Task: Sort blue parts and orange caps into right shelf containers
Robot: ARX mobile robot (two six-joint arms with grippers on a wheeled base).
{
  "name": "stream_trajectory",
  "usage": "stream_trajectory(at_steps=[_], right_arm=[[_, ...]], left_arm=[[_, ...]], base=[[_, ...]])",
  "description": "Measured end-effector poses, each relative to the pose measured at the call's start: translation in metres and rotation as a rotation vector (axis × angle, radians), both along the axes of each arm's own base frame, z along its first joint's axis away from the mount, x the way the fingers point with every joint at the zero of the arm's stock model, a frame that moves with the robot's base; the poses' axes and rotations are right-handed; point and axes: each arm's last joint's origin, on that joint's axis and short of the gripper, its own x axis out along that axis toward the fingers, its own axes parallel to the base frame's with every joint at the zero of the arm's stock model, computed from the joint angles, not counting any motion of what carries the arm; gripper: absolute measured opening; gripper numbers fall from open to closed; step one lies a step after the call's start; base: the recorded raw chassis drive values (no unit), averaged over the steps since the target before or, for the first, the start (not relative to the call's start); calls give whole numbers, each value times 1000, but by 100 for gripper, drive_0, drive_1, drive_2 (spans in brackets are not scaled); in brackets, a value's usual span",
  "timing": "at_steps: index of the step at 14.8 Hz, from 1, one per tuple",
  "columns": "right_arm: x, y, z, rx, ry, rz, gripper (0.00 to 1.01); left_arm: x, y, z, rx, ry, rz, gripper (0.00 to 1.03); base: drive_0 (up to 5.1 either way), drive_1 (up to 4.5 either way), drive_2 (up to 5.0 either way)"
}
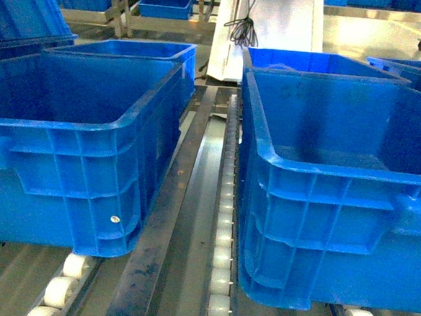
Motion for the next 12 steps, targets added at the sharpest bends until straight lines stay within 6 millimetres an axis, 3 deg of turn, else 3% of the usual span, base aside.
stream_trajectory(at_steps=[3, 5, 7, 8, 9, 10, 12], right_arm=[[0, 0, 0, 0, 0, 0, 42], [3, 4, -3, -20, 77, -107, 42], [5, 12, 27, -11, 5, -71, 42], [9, 18, 57, 0, -86, -20, 42], [20, 24, 81, -2, -146, 26, 42], [37, 31, 92, -13, -139, 64, 42], [91, 41, 98, -32, -81, 90, 42]], left_arm=[[0, 0, 0, 0, 0, 0, 43], [1, 1, -2, -10, 33, 48, 43], [6, 10, 17, -21, -9, 86, 43], [14, 16, 48, 13, -108, 83, 43], [28, 20, 72, 38, -171, 86, 43], [52, 22, 88, 54, -179, 68, 43], [122, 26, 98, 64, -137, 48, 43]], base=[[0, 0, 0], [0, 0, 0], [0, 0, 0], [0, 0, 0], [0, 0, 0], [0, 0, 0], [0, 0, 0]])
